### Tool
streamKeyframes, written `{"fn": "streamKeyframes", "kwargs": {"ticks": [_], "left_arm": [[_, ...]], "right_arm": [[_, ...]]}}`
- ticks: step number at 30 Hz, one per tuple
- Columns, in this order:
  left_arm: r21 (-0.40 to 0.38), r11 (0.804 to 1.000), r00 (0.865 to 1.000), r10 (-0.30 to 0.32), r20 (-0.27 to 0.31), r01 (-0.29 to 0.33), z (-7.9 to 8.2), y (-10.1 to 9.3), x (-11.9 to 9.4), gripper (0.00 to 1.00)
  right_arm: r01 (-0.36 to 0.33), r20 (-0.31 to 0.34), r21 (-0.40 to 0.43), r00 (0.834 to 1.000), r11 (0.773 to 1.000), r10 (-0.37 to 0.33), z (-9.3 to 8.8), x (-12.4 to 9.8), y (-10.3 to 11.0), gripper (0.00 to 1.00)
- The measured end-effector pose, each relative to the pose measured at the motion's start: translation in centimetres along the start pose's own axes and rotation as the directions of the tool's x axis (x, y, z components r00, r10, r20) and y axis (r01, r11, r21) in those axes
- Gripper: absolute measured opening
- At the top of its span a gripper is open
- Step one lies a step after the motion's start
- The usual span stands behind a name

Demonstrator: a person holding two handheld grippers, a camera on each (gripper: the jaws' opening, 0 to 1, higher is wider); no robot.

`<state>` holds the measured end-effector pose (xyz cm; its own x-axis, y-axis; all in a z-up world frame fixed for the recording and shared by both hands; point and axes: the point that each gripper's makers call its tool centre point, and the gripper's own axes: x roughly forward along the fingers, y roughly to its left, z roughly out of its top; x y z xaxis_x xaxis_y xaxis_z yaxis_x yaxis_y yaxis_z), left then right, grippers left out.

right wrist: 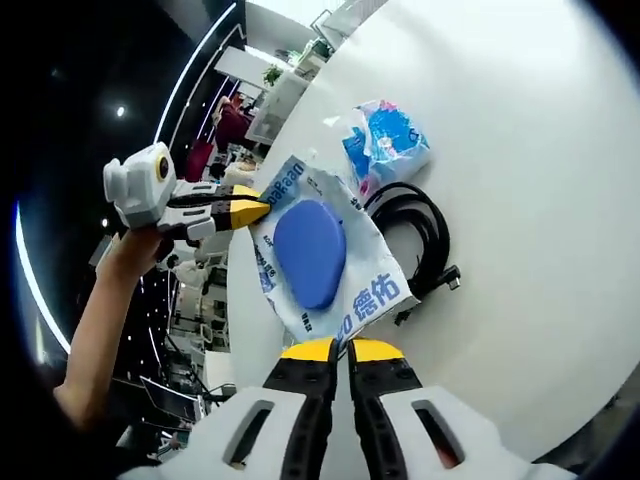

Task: Arrange the tabletop items into an orderly group along one side of the table until the central work area is clear of visible clutter.

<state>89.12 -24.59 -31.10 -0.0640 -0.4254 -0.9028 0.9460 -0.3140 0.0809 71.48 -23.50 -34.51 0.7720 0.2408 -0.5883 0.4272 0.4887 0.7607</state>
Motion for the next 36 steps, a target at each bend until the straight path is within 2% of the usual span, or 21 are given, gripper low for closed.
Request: {"fn": "streamKeyframes", "kwargs": {"ticks": [11, 18, 25, 31, 33, 34, 36], "left_arm": [[-0.117, 0.989, 0.995, 0.093, 0.032, -0.089, -1.2, 0.0, -2.0, 0.00], [-0.236, 0.962, 0.984, 0.159, 0.083, -0.136, -1.6, 0.4, -4.1, 0.00], [-0.311, 0.930, 0.967, 0.236, 0.093, -0.197, -2.8, 1.5, -6.1, 0.00], [-0.379, 0.897, 0.954, 0.284, 0.099, -0.228, -4.1, 2.1, -7.0, 0.00], [-0.386, 0.892, 0.951, 0.292, 0.102, -0.233, -4.3, 2.1, -7.1, 0.00], [-0.410, 0.880, 0.947, 0.304, 0.102, -0.239, -4.7, 2.2, -7.3, 0.00], [-0.427, 0.870, 0.943, 0.317, 0.100, -0.247, -5.2, 2.4, -7.5, 0.00]], "right_arm": [[0.008, 0.020, -0.155, 1.000, 0.988, -0.005, 2.8, -0.7, 0.3, 0.00], [0.008, 0.019, -0.262, 1.000, 0.965, -0.003, 4.4, -0.6, 1.2, 0.00], [-0.011, 0.018, -0.338, 1.000, 0.941, 0.018, 7.2, 0.2, 2.7, 0.00], [-0.023, 0.016, -0.382, 0.999, 0.924, 0.031, 9.0, 1.1, 3.9, 0.00], [-0.025, 0.012, -0.408, 0.999, 0.913, 0.033, 9.6, 1.5, 4.2, 0.00], [-0.026, 0.010, -0.413, 0.999, 0.911, 0.034, 9.8, 1.6, 4.4, 0.00], [-0.029, 0.007, -0.428, 0.999, 0.903, 0.036, 10.3, 2.0, 4.7, 0.00]]}}
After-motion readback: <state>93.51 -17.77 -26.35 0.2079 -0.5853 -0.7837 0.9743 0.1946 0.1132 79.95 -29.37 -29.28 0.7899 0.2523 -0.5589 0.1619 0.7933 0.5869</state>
